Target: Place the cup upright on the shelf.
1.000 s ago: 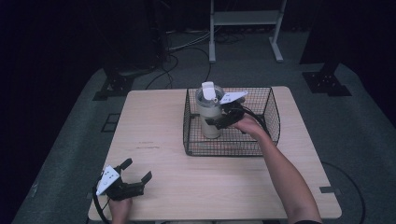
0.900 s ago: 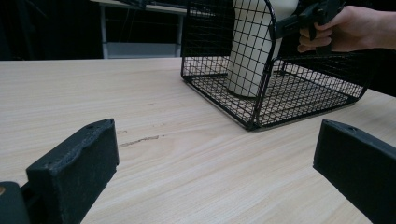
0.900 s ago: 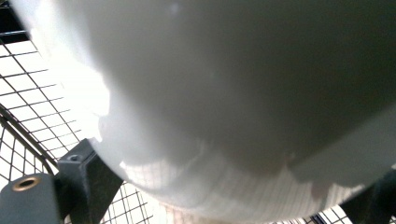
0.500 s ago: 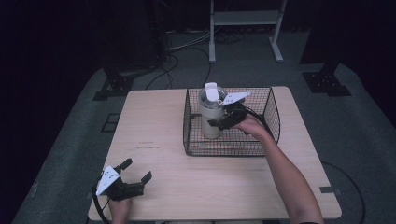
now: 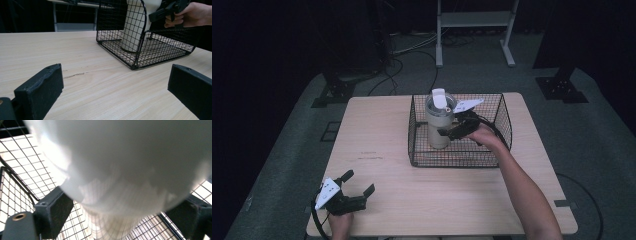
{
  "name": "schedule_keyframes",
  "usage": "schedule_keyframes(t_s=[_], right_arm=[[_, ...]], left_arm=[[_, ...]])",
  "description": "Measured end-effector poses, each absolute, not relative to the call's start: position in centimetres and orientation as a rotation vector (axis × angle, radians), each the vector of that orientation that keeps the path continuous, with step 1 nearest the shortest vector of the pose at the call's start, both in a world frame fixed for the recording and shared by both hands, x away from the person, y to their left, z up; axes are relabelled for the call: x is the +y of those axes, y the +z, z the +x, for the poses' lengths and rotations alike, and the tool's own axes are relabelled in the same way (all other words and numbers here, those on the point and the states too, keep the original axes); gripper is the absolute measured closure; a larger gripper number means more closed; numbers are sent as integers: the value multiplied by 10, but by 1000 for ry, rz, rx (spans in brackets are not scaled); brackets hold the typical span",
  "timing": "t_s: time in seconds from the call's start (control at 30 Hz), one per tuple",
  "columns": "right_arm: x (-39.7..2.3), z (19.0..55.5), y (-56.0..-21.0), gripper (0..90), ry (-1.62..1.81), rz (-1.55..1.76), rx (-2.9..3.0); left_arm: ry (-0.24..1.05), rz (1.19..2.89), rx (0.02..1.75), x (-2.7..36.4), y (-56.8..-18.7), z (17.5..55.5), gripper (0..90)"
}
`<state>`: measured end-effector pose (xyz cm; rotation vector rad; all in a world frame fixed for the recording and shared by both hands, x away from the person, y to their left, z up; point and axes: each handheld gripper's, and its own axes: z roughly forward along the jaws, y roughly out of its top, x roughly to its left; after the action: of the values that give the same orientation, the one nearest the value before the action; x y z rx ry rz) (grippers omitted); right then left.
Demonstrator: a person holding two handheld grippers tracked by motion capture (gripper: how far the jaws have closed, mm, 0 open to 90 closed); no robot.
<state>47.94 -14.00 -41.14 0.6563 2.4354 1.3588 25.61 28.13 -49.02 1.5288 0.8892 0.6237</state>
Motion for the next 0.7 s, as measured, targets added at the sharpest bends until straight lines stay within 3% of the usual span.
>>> schedule_keyframes(t_s=[0.7], right_arm=[[-170, 461, -387, 127, 1355, 682, 2407]], left_arm=[[626, 1535, 888, 281, -490, 256, 0]])
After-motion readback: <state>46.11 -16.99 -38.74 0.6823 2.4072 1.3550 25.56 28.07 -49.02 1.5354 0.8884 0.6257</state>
